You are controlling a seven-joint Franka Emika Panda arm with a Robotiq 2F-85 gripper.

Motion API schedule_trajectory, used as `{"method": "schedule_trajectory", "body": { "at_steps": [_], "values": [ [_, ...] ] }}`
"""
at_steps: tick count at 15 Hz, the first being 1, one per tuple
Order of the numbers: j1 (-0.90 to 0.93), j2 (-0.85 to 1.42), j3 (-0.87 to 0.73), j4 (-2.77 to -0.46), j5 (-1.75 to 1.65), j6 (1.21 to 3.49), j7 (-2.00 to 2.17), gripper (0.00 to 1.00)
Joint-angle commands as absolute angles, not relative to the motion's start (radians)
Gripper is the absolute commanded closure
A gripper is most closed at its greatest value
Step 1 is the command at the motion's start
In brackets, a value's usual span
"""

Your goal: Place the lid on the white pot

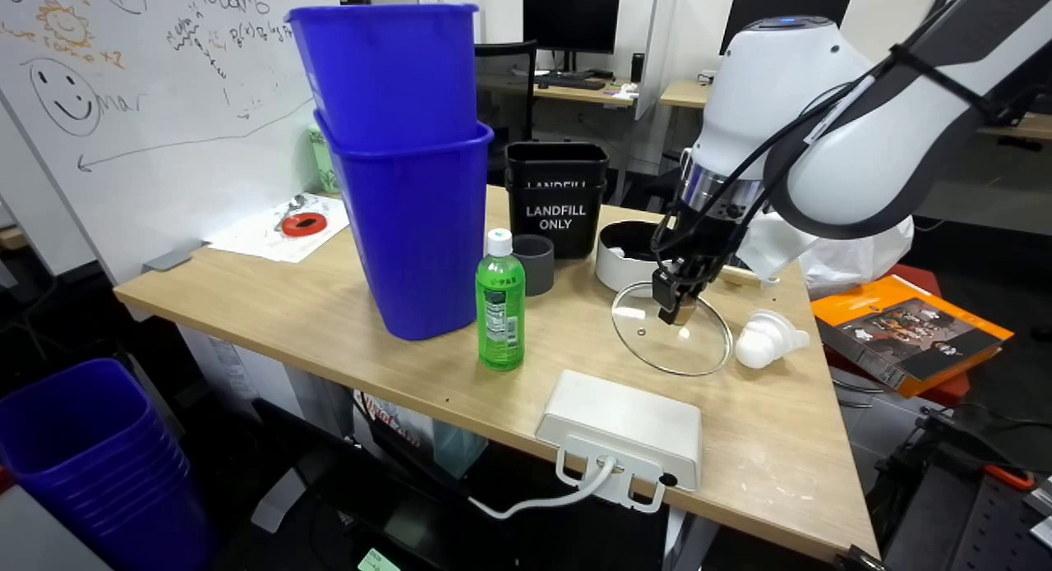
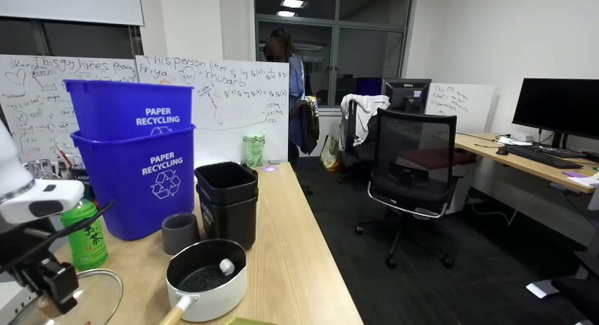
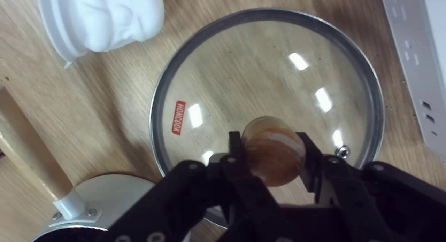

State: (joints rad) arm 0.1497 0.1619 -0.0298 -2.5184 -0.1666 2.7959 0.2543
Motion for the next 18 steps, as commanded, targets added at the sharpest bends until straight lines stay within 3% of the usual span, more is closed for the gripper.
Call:
{"method": "schedule_trajectory", "body": {
  "at_steps": [1,5,6,14,18],
  "values": [
    [0.139,0.161,-0.02,-2.518,-0.169,2.794,0.253,0.59],
    [0.14,0.161,-0.018,-2.518,-0.168,2.794,0.253,0.59],
    [0.14,0.161,-0.018,-2.518,-0.168,2.794,0.253,0.84],
    [0.098,0.266,-0.069,-2.402,-0.169,2.861,0.209,0.84],
    [0.059,0.299,-0.033,-2.254,-0.101,2.761,0.125,0.84]
  ]
}}
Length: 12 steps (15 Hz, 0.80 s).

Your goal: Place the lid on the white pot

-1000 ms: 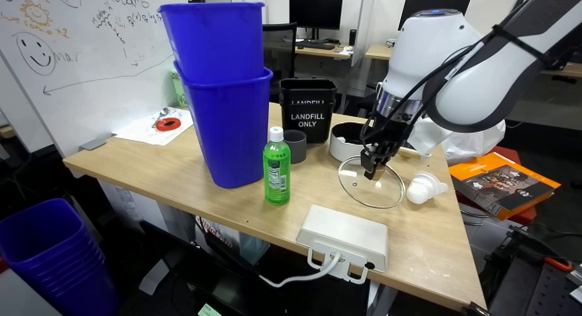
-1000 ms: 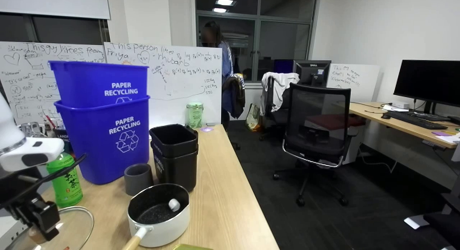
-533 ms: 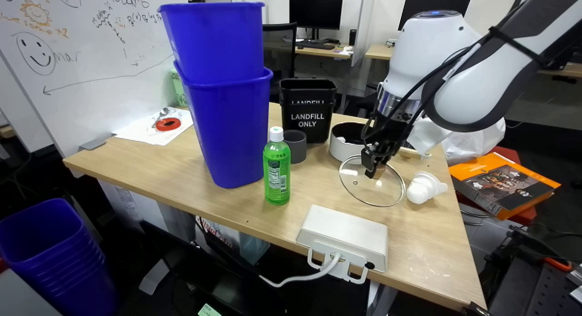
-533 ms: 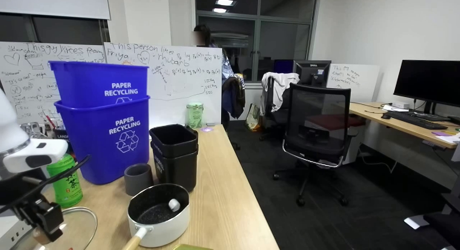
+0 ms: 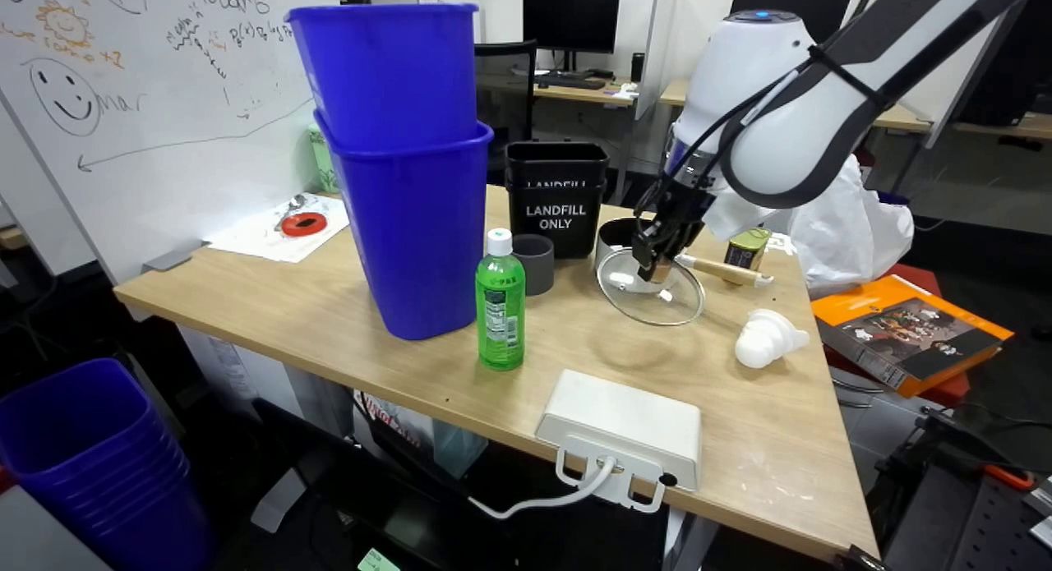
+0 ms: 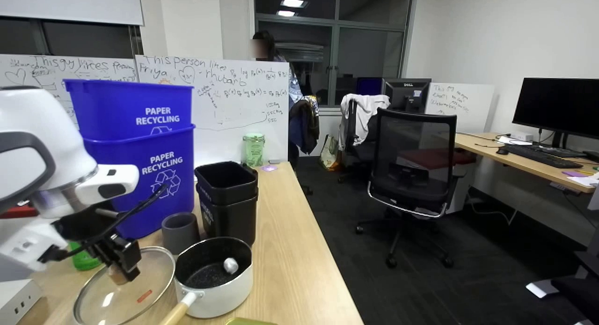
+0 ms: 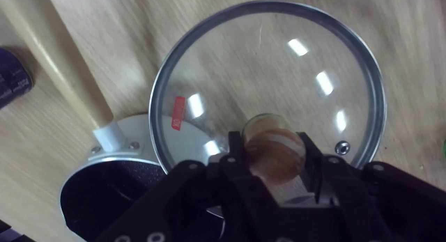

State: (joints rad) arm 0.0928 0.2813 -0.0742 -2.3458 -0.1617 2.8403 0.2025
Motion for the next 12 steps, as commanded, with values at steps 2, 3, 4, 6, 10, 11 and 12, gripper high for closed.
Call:
{"method": "schedule_trajectory", "body": {
  "at_steps": [2,3,4,6,10,11,12],
  "values": [
    [0.047,0.298,-0.009,-2.188,-0.054,2.696,0.087,0.84],
    [0.045,0.296,0.001,-2.158,-0.034,2.663,0.069,0.84],
    [0.049,0.294,-0.001,-2.133,-0.035,2.635,0.064,0.84],
    [0.061,0.301,-0.022,-2.093,-0.073,2.598,0.08,0.84],
    [0.071,0.325,-0.077,-2.068,-0.168,2.589,0.124,0.84],
    [0.071,0.333,-0.09,-2.065,-0.19,2.593,0.132,0.84],
    [0.069,0.344,-0.103,-2.061,-0.206,2.602,0.142,0.84]
  ]
}}
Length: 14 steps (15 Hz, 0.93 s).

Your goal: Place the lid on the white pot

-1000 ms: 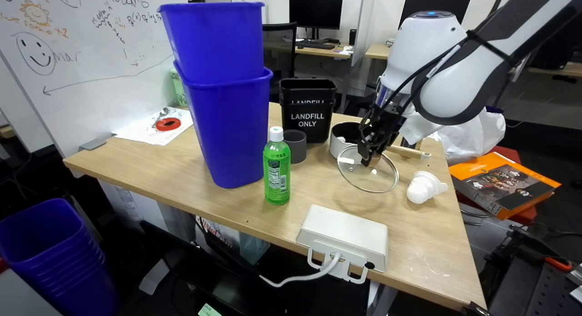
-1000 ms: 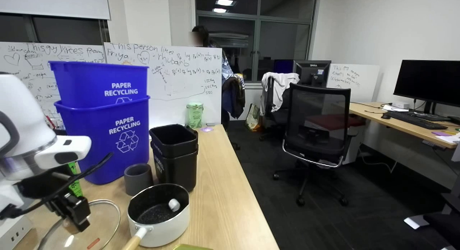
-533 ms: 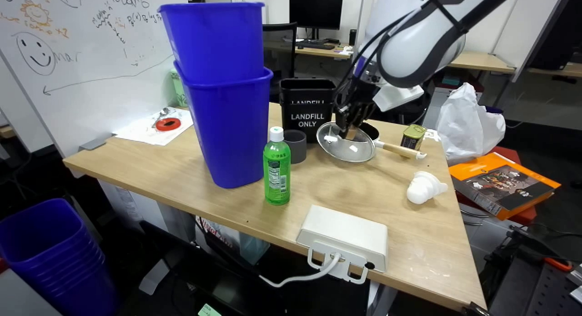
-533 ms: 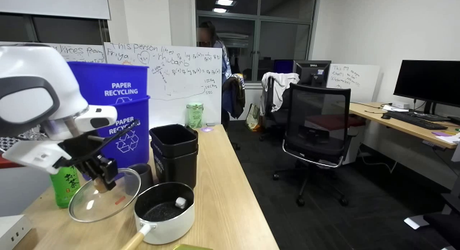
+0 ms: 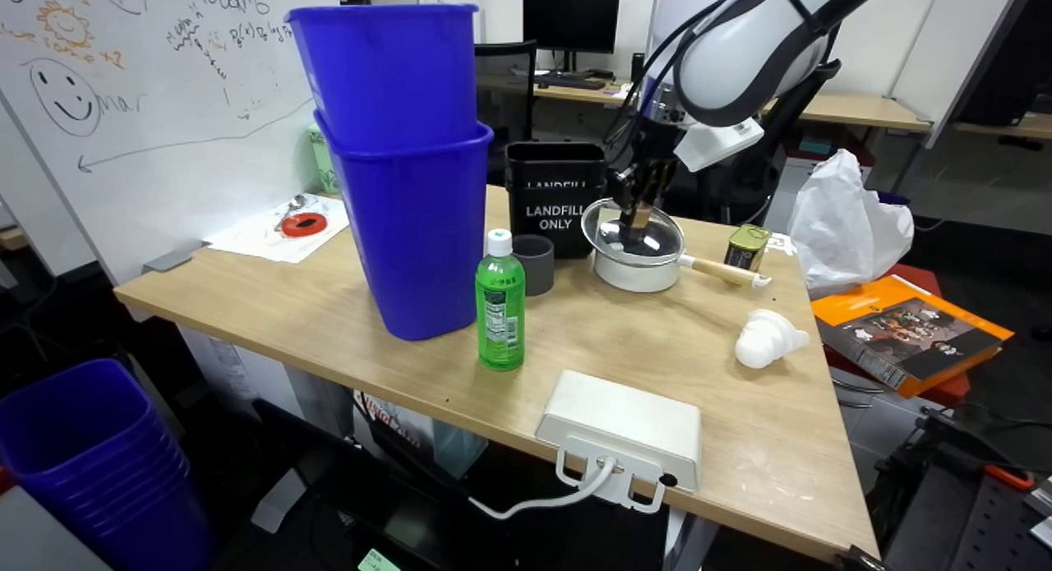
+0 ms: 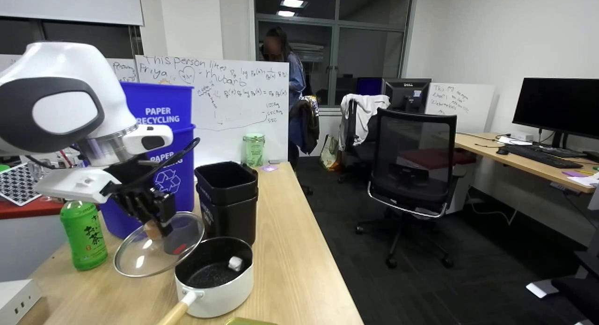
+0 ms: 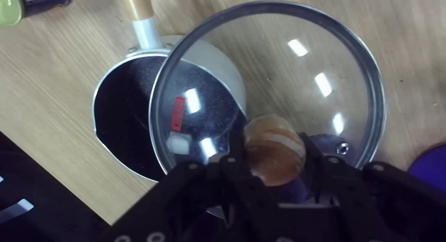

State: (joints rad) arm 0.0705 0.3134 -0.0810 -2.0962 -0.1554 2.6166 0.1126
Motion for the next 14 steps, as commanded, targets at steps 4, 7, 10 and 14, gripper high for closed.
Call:
{"method": "schedule_trajectory", "body": {
  "at_steps": [4,7,10,14],
  "values": [
    [0.068,0.397,-0.146,-2.019,-0.244,2.617,0.187,0.84],
    [0.061,0.425,-0.162,-1.975,-0.237,2.611,0.198,0.84],
    [0.053,0.442,-0.173,-1.943,-0.228,2.603,0.197,0.84],
    [0.05,0.434,-0.169,-1.961,-0.228,2.617,0.187,0.59]
  ]
}}
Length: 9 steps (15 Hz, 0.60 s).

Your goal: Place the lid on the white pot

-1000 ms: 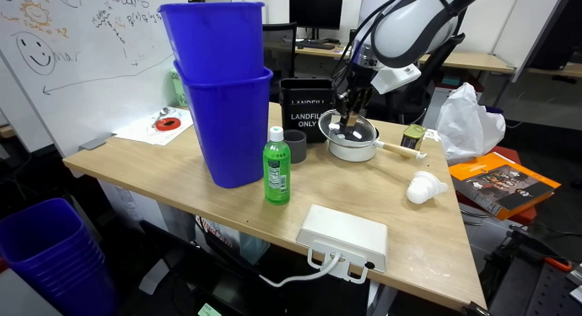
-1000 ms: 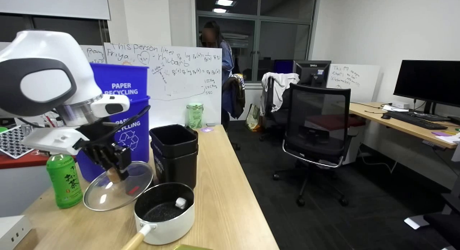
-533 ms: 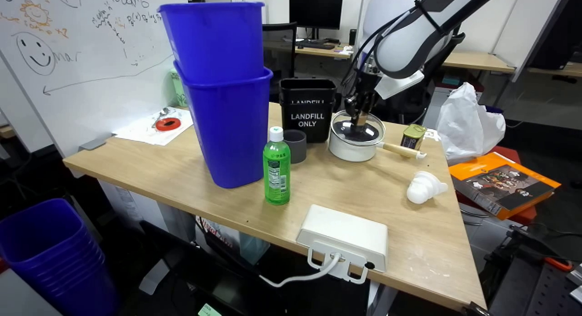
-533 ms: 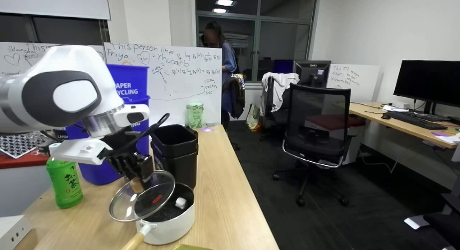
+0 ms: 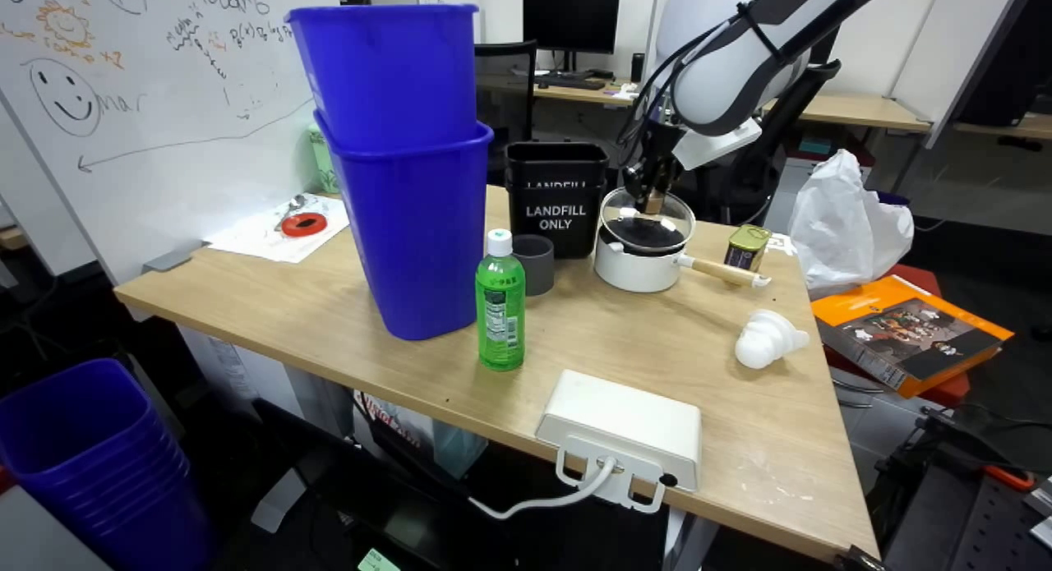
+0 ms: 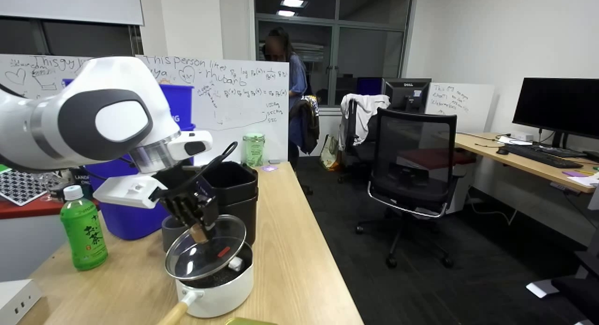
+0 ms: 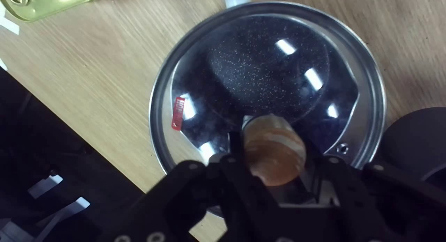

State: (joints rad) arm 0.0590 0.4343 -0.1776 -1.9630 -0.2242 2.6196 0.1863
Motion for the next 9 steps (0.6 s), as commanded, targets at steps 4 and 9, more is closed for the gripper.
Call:
{"method": "schedule_trajectory", "body": {
  "at_steps": [4,9],
  "values": [
    [0.05,0.434,-0.169,-1.961,-0.228,2.617,0.188,0.59],
    [0.024,0.462,-0.154,-1.912,-0.182,2.551,0.165,0.84]
  ]
}}
